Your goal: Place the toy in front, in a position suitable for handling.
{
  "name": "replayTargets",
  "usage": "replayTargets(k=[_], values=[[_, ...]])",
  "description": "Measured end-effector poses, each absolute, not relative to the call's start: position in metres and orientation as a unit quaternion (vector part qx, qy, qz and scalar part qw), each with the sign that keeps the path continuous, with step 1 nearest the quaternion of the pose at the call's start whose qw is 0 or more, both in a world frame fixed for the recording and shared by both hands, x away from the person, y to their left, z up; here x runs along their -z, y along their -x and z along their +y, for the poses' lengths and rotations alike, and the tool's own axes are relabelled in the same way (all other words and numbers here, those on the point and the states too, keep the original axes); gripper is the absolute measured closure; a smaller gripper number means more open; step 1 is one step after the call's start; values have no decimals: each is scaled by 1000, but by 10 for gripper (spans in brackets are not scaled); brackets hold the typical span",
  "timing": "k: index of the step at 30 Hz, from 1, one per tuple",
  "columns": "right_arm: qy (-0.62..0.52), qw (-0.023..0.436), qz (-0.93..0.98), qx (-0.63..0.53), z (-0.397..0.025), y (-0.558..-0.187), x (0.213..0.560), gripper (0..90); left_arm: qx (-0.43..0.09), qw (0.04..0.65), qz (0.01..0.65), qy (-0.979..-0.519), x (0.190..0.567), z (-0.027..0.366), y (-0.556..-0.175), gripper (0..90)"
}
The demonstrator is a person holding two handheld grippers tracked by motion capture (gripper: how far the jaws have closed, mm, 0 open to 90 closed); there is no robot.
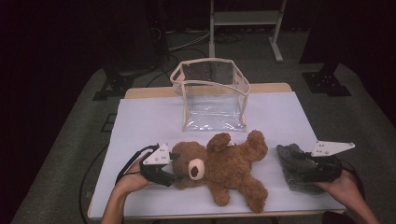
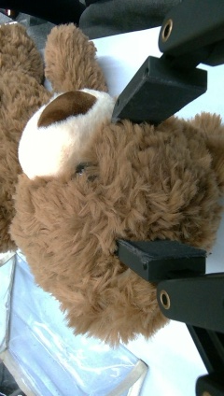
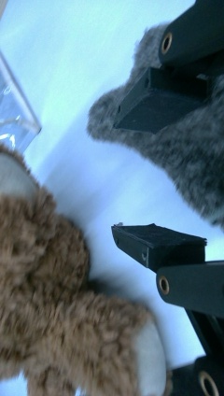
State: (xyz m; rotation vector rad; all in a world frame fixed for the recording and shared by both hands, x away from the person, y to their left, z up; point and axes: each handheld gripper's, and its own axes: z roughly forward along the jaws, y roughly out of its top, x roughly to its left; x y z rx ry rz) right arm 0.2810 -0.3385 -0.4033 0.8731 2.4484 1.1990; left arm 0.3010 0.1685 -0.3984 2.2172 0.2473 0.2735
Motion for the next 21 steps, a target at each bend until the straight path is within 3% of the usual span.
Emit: replayTargets(k=[16, 21], values=[[-349, 126, 856, -361, -355, -308, 440, 482, -104, 433, 101, -890, 400, 166, -300, 313], [-350, 132, 853, -363, -357, -308, 452, 578, -105, 427, 98, -893, 401, 163, -300, 292]])
